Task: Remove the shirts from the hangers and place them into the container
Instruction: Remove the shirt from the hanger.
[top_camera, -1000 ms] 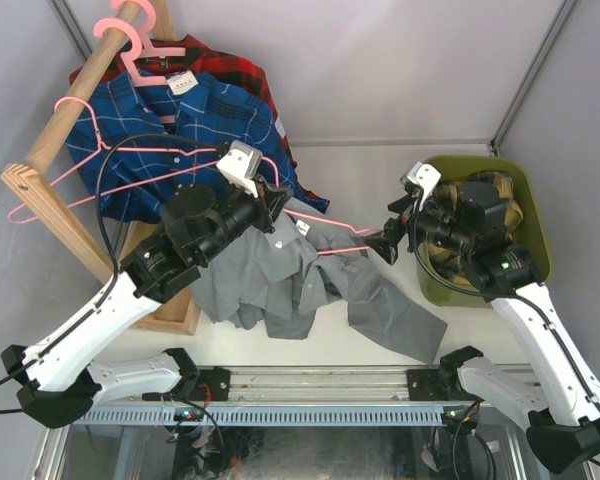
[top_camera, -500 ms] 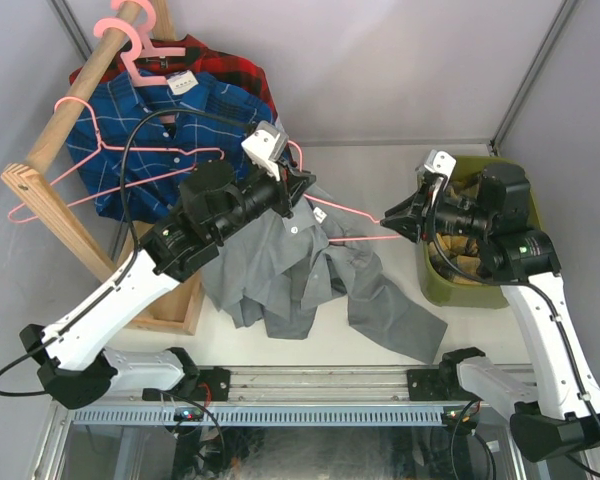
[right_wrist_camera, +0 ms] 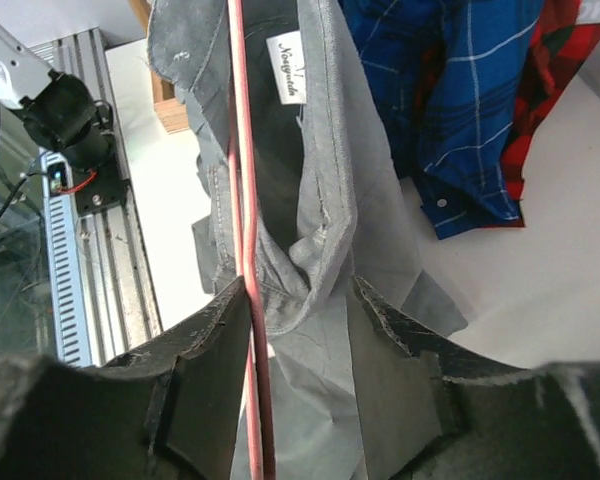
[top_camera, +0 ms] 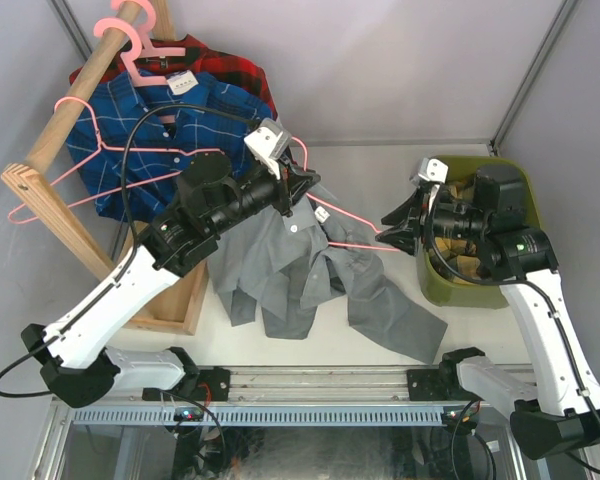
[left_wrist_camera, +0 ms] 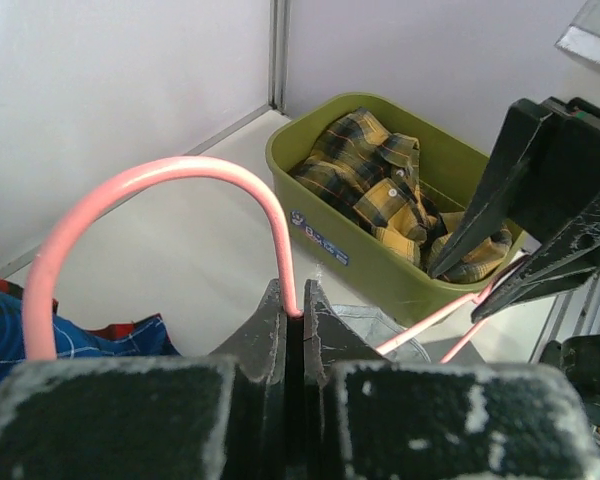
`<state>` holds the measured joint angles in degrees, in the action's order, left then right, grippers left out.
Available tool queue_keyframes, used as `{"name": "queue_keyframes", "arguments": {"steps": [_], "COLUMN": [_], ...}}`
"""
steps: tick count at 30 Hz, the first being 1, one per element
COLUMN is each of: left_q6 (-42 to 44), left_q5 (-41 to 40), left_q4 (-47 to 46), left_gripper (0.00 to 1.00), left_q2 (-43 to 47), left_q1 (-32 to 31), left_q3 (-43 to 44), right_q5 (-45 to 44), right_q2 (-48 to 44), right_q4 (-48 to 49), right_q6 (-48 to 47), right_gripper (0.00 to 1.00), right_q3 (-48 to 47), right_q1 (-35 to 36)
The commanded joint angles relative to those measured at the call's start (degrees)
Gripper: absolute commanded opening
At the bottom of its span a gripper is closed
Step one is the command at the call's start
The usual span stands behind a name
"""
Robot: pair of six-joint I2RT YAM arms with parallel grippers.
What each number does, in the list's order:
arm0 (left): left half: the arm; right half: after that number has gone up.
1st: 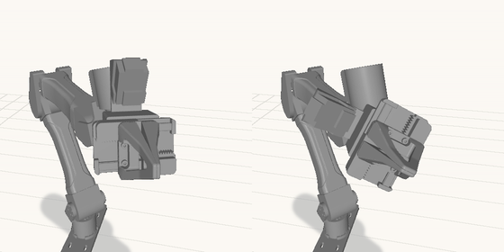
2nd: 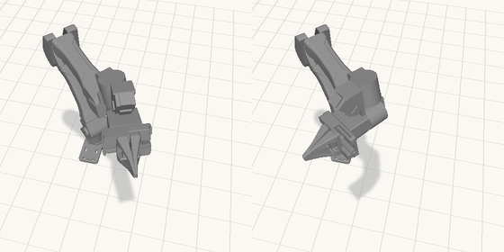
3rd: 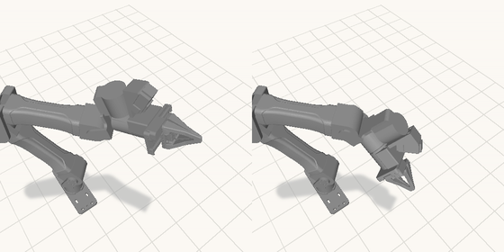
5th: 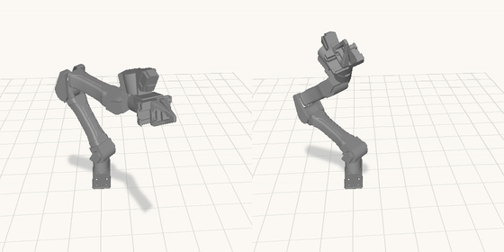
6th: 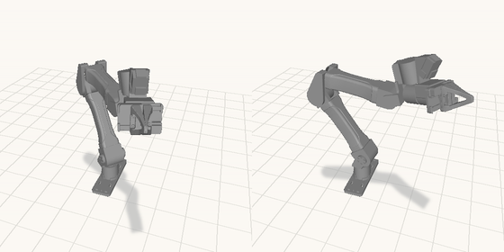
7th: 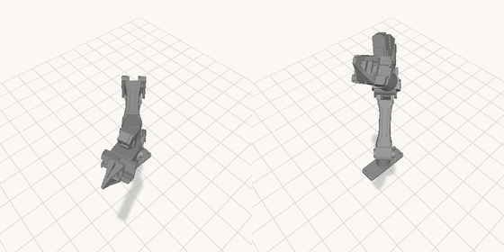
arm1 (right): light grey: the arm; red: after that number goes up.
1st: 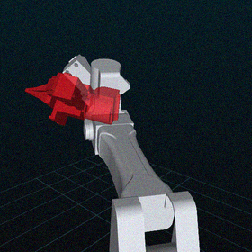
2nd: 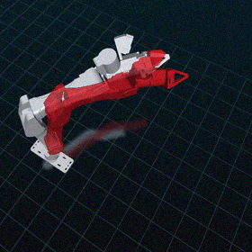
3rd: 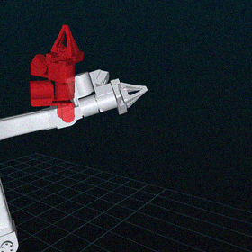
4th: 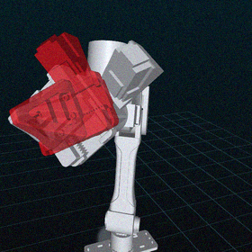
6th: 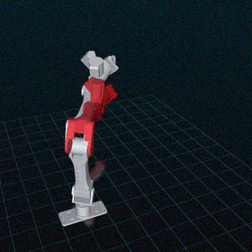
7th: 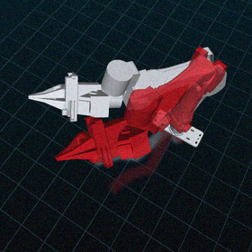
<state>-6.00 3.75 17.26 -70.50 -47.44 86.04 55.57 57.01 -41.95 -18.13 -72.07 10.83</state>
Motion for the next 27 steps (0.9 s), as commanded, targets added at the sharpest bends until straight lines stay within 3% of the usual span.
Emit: {"name": "queue_keyframes", "arguments": {"steps": [1, 4, 5, 8, 10, 11, 13, 16, 27], "left_q6": [-0.06, 0.02, 0.12, -0.03, -0.36, -0.53, -0.9, -1.48, -6.74], "left_q5": [3.94, 2.96, 2.55, 0.09, -0.95, -1.22, -2.17, -4.14, -8.26], "left_q4": [-3.75, -3.59, -3.48, -3.46, -3.11, -2.73, -1.94, -1.53, -3.58], "left_gripper": [0.0, 0.0, 0.0, 0.02, 0.11, 0.18, 0.48, 0.7, 0.82], "left_q2": [1.89, 2.11, 2.2, 2.66, 2.89, 2.99, 3.41, 5.41, 22.73], "left_q1": [0.68, 0.74, 0.77, 0.77, 0.91, 1.01, 1.19, 1.5, 1.71], "left_q3": [3.59, 3.22, 2.99, 1.87, 1.2, 1.09, 0.34, -3.19, -25.48], "right_q5": [2.88, 3.19, 3.11, 2.17, 1.86, 1.95, 2.24, 2.75, -5.29], "right_q2": [0.59, 0.33, 0.11, -0.83, -1.55, -1.75, -2.1, -2.78, -13.14], "right_q4": [-2.49, -1.44, -0.93, 0.71, 1.76, 1.86, 1.42, -0.9, 2.18], "right_q6": [-3.62, -3.18, -2.87, -2.24, -1.46, -1.28, -0.99, -0.83, 7.03], "right_gripper": [0.35, 0.02, 0.0, 0.0, 0.0, 0.0, 0.0, 0.0, 0.0], "right_q3": [-2.19, -2.19, -2.19, -2.21, -1.97, -2.0, -2.01, -1.64, 10.63], "right_q1": [-0.37, -0.37, -0.37, -0.43, -0.46, -0.46, -0.41, -0.46, -0.28]}}
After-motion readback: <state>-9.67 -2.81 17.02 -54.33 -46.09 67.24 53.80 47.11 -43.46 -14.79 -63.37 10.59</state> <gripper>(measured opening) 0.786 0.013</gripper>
